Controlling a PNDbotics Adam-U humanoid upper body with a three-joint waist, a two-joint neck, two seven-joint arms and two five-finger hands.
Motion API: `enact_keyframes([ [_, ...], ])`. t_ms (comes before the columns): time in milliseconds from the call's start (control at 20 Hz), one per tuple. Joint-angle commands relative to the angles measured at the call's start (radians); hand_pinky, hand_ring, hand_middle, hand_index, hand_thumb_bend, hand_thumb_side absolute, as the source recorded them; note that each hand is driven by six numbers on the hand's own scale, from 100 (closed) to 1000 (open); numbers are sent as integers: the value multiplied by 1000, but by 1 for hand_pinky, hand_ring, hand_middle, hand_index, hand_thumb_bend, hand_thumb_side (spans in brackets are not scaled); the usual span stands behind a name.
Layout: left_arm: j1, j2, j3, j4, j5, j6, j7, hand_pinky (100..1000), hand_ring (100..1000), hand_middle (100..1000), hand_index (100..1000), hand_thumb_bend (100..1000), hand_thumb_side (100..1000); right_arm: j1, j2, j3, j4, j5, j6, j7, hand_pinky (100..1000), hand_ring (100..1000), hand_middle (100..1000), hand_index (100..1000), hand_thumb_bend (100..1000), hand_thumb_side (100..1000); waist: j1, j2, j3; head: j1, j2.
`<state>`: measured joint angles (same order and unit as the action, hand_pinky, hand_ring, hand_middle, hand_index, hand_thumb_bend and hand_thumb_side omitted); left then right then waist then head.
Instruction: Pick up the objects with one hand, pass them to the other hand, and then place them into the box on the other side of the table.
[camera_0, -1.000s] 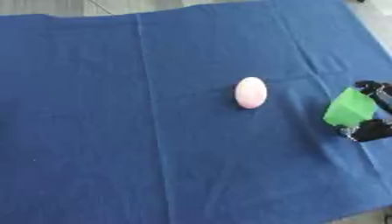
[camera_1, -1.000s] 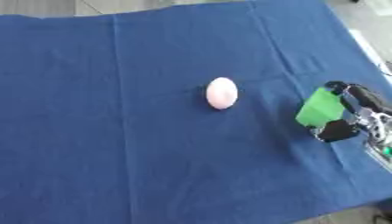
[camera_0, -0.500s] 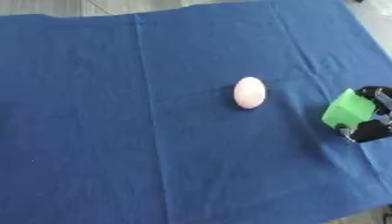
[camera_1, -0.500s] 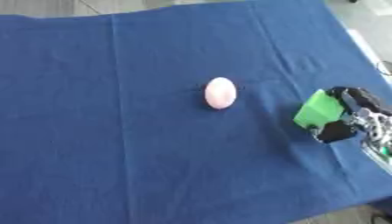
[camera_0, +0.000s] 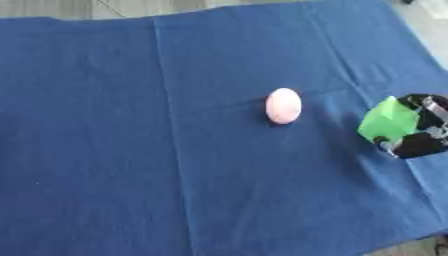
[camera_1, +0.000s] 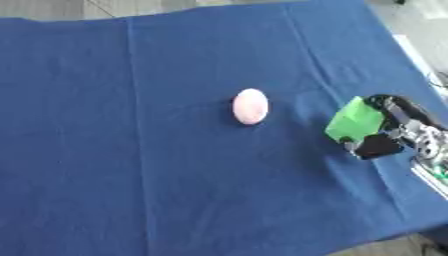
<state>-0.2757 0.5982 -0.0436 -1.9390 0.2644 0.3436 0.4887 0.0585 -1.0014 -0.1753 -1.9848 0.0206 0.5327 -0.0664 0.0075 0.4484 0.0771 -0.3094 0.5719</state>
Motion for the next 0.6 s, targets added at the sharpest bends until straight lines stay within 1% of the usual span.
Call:
enact_keyframes([
  [50, -2, 24, 23, -22, -2, -6, 2, 813, 670, 691, 829, 100, 924, -30, -55, 6, -15, -57, -131, -32, 741, 602, 504, 711, 100, 100, 1, -40, -2, 5, 10],
  [150, -2, 25, 26, -23, -1, -8, 6, 812, 670, 695, 833, 100, 921, -62, -65, 25, -15, -82, -202, -39, 744, 600, 502, 710, 100, 100, 3, -51, -1, 17, 15],
  [350, 3, 28, 37, -24, -3, -13, 18, 812, 667, 701, 842, 100, 917, -159, -80, 72, -15, -117, -317, -38, 752, 605, 507, 714, 100, 100, 8, -77, 0, 69, 28],
  [450, 4, 30, 47, -27, 2, -20, 29, 813, 666, 711, 855, 100, 911, -205, -78, 100, -15, -123, -361, -19, 757, 610, 512, 717, 100, 100, 9, -89, 2, 90, 38],
  [600, -3, 43, 67, -36, 13, -39, 53, 812, 664, 726, 871, 100, 899, -289, -54, 156, -15, -131, -413, 30, 761, 612, 512, 717, 100, 100, 10, -107, 7, 110, 51],
])
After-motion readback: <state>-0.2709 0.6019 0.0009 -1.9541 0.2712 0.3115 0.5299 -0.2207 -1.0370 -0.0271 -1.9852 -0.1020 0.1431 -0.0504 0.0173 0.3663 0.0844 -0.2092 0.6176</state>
